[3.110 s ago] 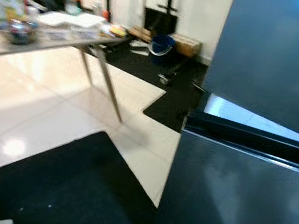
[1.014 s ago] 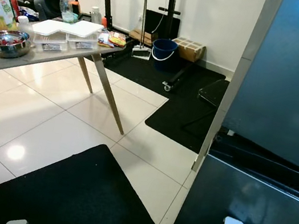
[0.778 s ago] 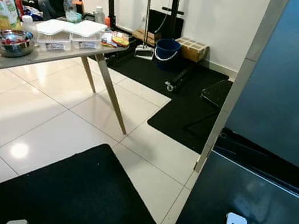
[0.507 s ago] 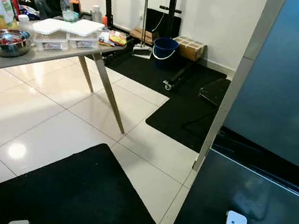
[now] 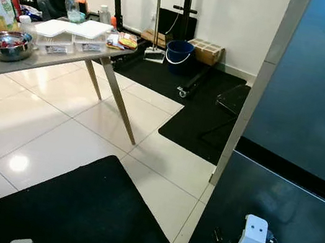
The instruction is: Restocking fridge
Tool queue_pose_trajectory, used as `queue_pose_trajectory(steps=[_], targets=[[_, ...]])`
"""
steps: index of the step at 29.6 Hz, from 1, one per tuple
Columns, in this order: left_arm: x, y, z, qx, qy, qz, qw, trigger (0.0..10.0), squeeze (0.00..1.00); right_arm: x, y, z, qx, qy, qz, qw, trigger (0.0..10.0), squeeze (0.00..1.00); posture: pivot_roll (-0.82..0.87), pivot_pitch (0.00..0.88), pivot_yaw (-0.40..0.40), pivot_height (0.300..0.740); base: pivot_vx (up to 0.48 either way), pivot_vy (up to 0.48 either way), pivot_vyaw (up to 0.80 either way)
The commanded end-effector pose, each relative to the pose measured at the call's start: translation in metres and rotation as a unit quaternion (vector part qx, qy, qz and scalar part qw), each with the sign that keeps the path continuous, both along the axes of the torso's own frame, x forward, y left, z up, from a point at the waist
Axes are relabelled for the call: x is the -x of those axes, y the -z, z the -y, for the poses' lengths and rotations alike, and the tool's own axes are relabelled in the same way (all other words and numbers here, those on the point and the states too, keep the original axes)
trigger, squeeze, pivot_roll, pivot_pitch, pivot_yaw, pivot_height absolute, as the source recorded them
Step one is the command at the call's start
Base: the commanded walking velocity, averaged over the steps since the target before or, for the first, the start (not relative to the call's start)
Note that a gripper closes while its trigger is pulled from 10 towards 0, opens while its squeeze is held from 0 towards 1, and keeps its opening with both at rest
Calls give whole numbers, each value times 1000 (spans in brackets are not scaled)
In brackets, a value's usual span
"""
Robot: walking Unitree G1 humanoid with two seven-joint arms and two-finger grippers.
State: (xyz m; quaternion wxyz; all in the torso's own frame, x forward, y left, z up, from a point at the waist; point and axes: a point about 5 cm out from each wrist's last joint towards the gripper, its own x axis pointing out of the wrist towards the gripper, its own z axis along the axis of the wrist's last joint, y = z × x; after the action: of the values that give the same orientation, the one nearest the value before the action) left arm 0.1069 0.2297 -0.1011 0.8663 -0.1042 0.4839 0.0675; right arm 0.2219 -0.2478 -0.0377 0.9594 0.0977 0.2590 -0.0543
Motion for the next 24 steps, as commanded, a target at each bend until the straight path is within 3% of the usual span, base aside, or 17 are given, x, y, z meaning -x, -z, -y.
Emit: queue_pose_trajectory(steps=[1,11,13,18,19,24], targets=[[1,1,5,5,7,-3,1000,10000,0,-9,-8,0,-2,5,28,1000,10000,0,-58,0,-7,740,0,0,0],[2,2,6,6,9,-4,1000,10000,0,-5,-3,-3,3,-7,8,1000,10000,0,-57,0,-7,740,0,0,0],[2,2,6,6,11,-4,1000,10000,0,10,9,-4,19,-24,-35,999,10000,0,-57,0,-7,740,0,0,0],[2,2,6,5,12,-4,1000,10000,0,28,20,-4,24,-32,-74,996,10000,0,-55,0,-10,740,0,0,0],[3,2,6,6,14,-6,1000,10000,0,50,32,-2,25,-30,-112,993,10000,0,-56,0,-8,740,0,0,0],[4,3,7,6,17,-8,1000,10000,0,70,41,-1,23,-27,-146,989,10000,0,-56,0,-8,740,0,0,0]])
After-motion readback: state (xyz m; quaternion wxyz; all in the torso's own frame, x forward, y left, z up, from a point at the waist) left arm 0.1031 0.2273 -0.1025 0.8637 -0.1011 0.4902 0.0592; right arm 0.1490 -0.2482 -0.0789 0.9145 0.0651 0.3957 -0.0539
